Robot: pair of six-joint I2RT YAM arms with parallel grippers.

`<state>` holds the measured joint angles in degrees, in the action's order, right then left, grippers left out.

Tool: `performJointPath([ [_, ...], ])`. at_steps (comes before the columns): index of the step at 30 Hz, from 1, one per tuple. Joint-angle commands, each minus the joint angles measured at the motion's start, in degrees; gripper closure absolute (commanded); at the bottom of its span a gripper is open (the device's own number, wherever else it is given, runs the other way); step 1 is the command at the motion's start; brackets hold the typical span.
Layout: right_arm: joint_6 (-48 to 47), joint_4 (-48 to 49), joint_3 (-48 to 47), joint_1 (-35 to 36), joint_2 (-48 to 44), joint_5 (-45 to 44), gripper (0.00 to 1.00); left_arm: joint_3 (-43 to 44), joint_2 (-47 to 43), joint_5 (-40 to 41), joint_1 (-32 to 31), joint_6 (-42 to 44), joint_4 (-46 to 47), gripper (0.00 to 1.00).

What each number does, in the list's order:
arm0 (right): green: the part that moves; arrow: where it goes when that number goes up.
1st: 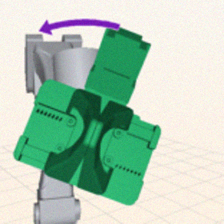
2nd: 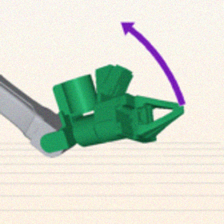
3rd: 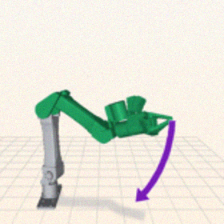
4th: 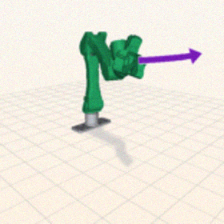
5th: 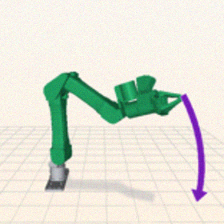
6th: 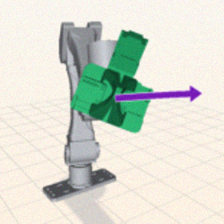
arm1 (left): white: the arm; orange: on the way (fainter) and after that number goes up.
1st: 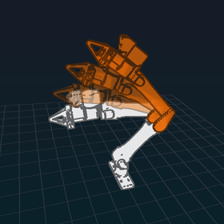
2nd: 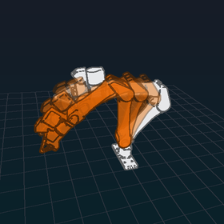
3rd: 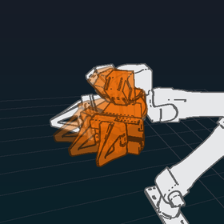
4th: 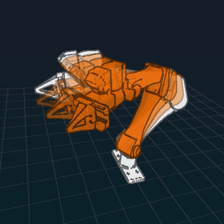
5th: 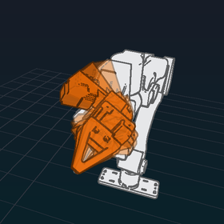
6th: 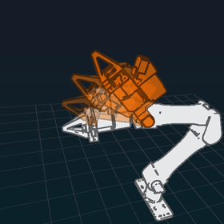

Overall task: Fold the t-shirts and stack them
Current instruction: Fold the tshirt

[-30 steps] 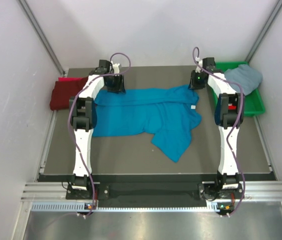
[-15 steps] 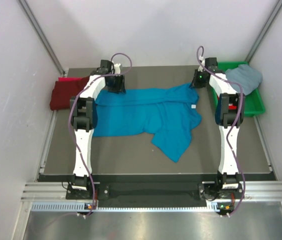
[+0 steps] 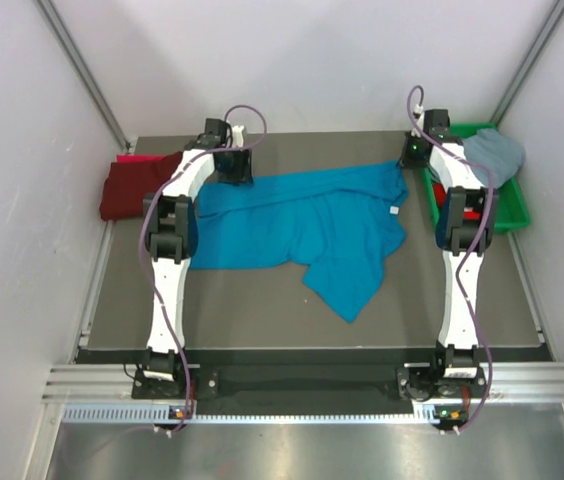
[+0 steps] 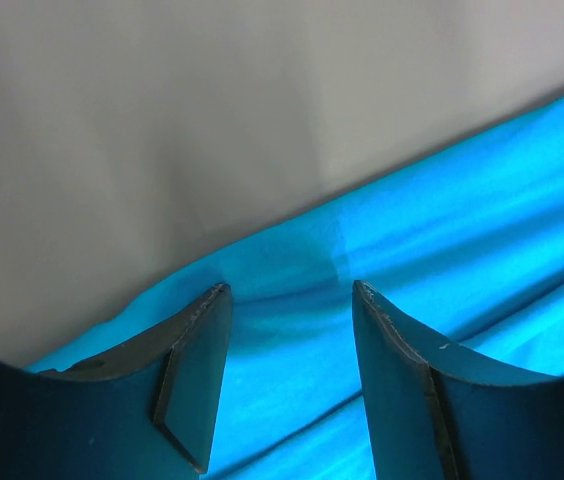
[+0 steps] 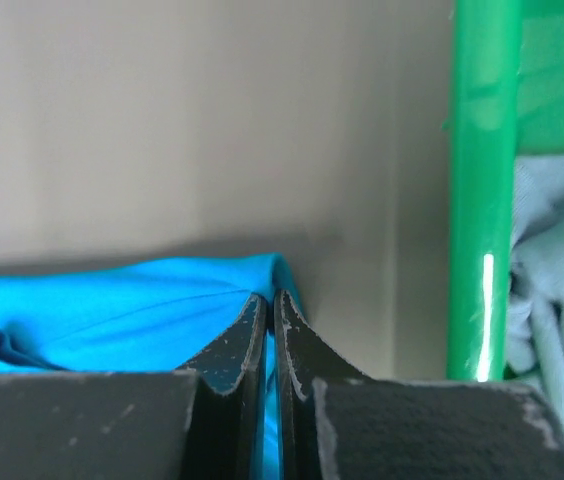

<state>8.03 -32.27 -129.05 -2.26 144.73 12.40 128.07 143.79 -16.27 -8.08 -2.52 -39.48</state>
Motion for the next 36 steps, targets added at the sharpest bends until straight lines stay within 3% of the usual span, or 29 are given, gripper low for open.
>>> performJointPath([
  [1, -1.44, 1.95, -3.57, -0.64, 2.05, -3.35, 1.00, 2.70, 4.39, 3.08, -0.80, 0.59, 0.28, 0.43],
  [6, -1.79, 1.95, -3.40, -0.37, 1.61, -3.09, 0.99, 6.40, 6.24, 4.58, -1.06, 1.38, 1.87, 0.41],
  [8, -2.67, 1.51, -3.22, -0.29, 0.91, -3.26, 0.92, 7.02, 5.81, 4.58, -0.89, 1.47, 1.95, 0.41],
  [9, -2.58, 1.25, -3.31, -0.29, 0.47, -3.44, 0.87, 7.28, 5.46, 4.76, -0.89, 1.38, 1.96, 0.41],
  [10, -2.84, 1.33, -2.87, -0.29, -0.14, -3.70, 0.72, 7.45, 4.84, 4.76, -0.89, 1.21, 1.96, 0.41],
  [13, -4.16, 1.33, -1.64, -0.11, -4.26, -4.31, 0.53, 7.46, 1.07, 6.42, -0.89, 1.29, 1.96, 0.41],
  [16, -6.79, 1.77, -0.41, 0.33, -9.45, -5.46, 0.44, 5.19, -4.20, 9.94, -0.80, 1.99, 2.39, 0.41],
  [21, -10.41, 2.30, 1.69, 1.82, -16.49, -5.38, 0.41, -6.33, -16.24, 11.09, 0.25, 1.56, 12.92, 0.41],
  [23, -10.32, 2.13, 2.05, 3.82, -17.72, -1.36, 0.40, -7.05, -17.74, 8.90, 0.34, 1.91, 11.55, 0.41],
  [29, -8.39, 0.81, 1.70, 7.44, -14.75, 9.11, 0.42, -5.72, -15.38, -0.94, 0.60, 0.60, -4.27, 0.43],
  [32, -3.39, 1.07, 1.61, 8.50, -12.46, 11.40, 0.43, -13.34, -16.34, -5.07, 1.65, -1.95, -4.73, 0.43],
  [36, -2.41, 1.42, 1.61, 9.47, -9.91, 12.12, 0.43, -16.79, -16.26, -4.38, 2.71, -2.40, -3.93, 0.43],
])
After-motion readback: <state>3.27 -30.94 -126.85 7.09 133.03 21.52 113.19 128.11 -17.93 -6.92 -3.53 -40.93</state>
